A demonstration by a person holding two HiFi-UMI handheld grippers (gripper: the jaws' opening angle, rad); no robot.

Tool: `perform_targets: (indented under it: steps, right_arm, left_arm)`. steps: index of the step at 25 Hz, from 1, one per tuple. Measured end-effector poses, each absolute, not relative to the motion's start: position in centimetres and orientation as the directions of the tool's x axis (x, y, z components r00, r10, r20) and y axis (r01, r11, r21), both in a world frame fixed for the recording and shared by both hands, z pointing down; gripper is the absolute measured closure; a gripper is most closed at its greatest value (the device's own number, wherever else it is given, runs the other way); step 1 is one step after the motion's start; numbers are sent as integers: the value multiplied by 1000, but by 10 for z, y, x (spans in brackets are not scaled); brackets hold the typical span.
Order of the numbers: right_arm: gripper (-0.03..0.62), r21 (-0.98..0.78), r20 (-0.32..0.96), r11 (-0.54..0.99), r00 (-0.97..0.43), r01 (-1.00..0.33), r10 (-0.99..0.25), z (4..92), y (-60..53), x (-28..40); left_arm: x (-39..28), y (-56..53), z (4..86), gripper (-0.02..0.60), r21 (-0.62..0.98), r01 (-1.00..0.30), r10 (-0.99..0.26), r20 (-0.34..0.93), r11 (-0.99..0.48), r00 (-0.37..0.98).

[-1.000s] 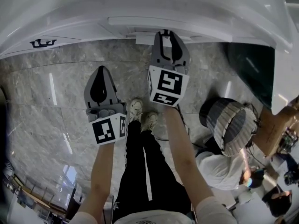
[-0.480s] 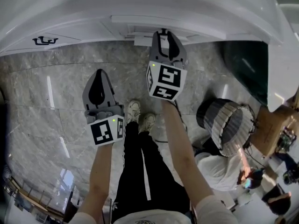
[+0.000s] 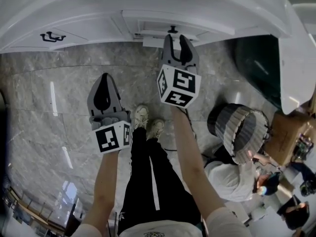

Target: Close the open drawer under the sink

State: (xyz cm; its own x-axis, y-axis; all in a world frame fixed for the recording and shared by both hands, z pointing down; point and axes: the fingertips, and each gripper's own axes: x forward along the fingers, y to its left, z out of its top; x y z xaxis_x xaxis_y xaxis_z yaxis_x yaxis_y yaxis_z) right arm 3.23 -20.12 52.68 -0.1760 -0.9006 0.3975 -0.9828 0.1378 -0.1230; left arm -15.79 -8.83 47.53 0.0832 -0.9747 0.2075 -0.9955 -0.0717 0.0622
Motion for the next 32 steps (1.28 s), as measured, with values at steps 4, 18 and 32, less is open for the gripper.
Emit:
perform_targets:
  steps: [4, 18, 32]
  right_arm:
    - [447, -111, 370, 143, -175, -983, -912, 500, -191, 36]
    - [559, -13, 139, 144, -144, -990, -980, 248, -98, 55]
    - [560, 13, 79, 227, -225, -974, -971, 101, 78, 62]
  left_arm:
    - [-153, -82, 460, 569, 76, -994, -978, 186, -77, 90]
    - [-122, -27, 264, 569, 76, -985, -985, 59, -155, 159]
    - [-73, 78, 52, 569, 12, -977, -966, -149, -214, 210]
